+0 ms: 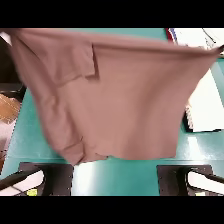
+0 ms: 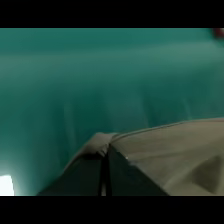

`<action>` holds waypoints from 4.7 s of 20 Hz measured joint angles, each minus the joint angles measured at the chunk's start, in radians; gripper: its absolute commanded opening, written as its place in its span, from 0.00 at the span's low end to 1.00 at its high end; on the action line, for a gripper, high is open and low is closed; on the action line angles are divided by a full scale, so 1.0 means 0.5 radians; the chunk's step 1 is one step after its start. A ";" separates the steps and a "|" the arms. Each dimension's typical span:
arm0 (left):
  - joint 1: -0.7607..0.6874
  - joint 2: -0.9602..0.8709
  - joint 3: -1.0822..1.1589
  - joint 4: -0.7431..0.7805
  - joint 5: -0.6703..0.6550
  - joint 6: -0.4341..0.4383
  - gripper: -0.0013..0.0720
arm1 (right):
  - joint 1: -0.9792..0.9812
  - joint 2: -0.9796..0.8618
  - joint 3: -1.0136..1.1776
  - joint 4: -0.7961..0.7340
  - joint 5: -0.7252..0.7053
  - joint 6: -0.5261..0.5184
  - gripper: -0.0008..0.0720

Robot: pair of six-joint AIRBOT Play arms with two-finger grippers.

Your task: Fold the shirts.

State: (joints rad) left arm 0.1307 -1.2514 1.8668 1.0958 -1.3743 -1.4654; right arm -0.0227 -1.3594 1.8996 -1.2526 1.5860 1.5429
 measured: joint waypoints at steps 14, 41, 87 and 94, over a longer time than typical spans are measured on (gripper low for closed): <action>-0.008 -0.902 -0.142 0.176 0.074 0.061 0.05 | 0.171 -0.894 0.165 -0.104 -0.216 0.014 0.03; -0.021 0.403 -2.503 0.232 0.389 0.002 0.62 | 0.207 0.342 -1.414 0.064 -0.529 -0.089 0.60; -0.024 1.104 -2.170 0.142 -0.072 -0.015 0.05 | -0.088 0.864 -1.929 -0.092 -0.192 -0.135 0.03; -0.024 0.405 -1.882 0.148 0.416 0.184 0.05 | -0.035 0.040 -1.353 0.132 -0.356 -0.160 0.03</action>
State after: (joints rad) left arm 0.1188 -1.0489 0.9257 1.1698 -1.1664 -1.3735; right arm -0.0402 -1.3392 1.2232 -1.1866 1.4078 1.4628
